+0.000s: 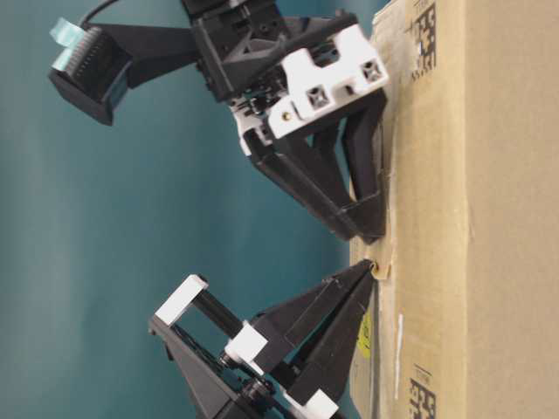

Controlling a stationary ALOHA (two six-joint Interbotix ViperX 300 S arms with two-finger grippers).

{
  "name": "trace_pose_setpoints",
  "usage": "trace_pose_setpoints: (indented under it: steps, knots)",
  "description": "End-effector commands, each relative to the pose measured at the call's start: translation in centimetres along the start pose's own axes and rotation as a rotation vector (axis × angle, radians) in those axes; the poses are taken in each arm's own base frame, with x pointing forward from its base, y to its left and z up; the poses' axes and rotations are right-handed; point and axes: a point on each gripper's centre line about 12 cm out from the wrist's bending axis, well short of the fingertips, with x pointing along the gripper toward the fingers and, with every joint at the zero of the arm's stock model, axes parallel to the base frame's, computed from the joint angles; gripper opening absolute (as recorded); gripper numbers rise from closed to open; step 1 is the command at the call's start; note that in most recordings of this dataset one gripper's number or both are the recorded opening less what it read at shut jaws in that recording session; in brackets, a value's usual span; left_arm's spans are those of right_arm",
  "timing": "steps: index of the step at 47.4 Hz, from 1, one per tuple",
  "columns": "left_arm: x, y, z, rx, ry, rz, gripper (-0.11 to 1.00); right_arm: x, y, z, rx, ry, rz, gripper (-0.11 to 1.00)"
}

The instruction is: Apply tape along the seams of the closed cardboard box to seal it securely.

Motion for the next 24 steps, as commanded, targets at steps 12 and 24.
trace_pose_setpoints:
  steps: [12,24]
  knots:
    - [-0.2,0.8,0.1,-0.003,-0.003,0.024,0.01,0.6,-0.3,0.3,0.007,-0.005,-0.008,0.5]
    - [-0.2,0.9,0.2,-0.007,-0.004,0.026,0.01,0.5,-0.3,-0.4,0.007,0.038,-0.008,0.45]
